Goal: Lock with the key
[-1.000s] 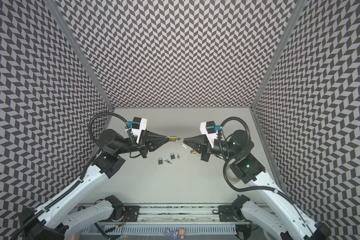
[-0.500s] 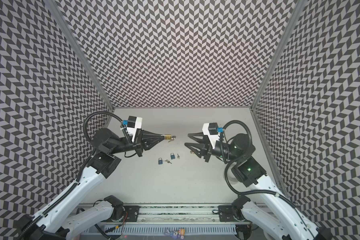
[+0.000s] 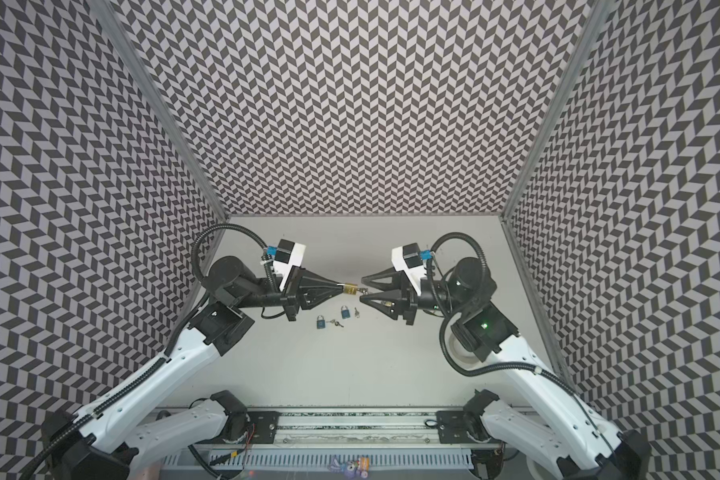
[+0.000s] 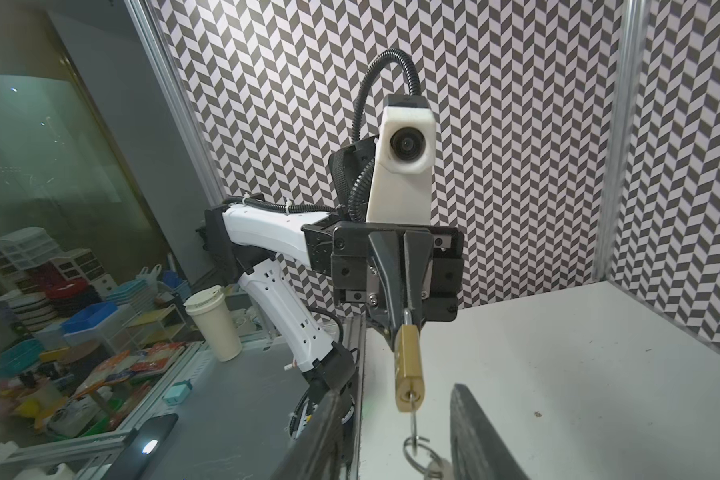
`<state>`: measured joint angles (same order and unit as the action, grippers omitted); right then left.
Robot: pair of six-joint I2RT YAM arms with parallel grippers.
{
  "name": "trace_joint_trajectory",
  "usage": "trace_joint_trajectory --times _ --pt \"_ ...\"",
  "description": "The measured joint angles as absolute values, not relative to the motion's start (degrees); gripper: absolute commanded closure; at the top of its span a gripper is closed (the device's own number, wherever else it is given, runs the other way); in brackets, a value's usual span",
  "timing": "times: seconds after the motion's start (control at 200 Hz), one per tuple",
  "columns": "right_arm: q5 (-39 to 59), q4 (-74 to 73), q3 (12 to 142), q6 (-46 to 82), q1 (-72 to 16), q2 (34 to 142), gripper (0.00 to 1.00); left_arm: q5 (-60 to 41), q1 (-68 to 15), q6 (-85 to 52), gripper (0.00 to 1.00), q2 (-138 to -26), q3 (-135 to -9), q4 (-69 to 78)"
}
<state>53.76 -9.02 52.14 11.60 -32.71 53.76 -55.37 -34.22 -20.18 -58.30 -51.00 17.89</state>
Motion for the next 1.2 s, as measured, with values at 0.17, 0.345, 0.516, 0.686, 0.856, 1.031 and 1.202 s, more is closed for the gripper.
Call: trace_joint_trajectory --times 0.17,0.345,0.516,0.686,0.856,1.031,1.202 --pt "53.9 -8.4 52.4 11.6 -32.7 54.7 0.74 -55.4 -34.9 -20.2 1.0 -58.9 -51.0 17.9" --pt "53.9 -7.7 52.5 11.5 -32.7 55.2 0.87 -55.4 -34.9 -20.1 1.0 -58.9 -51.0 17.9" --pt "53.8 -7.7 52.8 11.0 -32.6 55.0 1.0 -55.0 -34.9 -20.0 1.0 -58.8 -51.0 17.8" --pt "53.4 -7.2 52.8 10.4 -32.6 54.6 1.0 -54.7 -34.9 -20.0 1.0 -58.8 -51.0 17.8" --pt "52.9 -6.2 52.8 9.8 -32.6 53.9 1.0 -54.7 -34.9 -20.0 1.0 -58.8 -51.0 17.8" --pt "51.0 -4.6 52.8 8.3 -32.8 52.2 1.0 -54.8 -33.5 -20.3 1.0 -57.9 -51.0 17.8" --pt "50.2 -3.8 53.0 6.8 -32.6 50.1 1.0 -55.0 -30.0 -20.4 1.0 -56.2 -51.0 17.9"
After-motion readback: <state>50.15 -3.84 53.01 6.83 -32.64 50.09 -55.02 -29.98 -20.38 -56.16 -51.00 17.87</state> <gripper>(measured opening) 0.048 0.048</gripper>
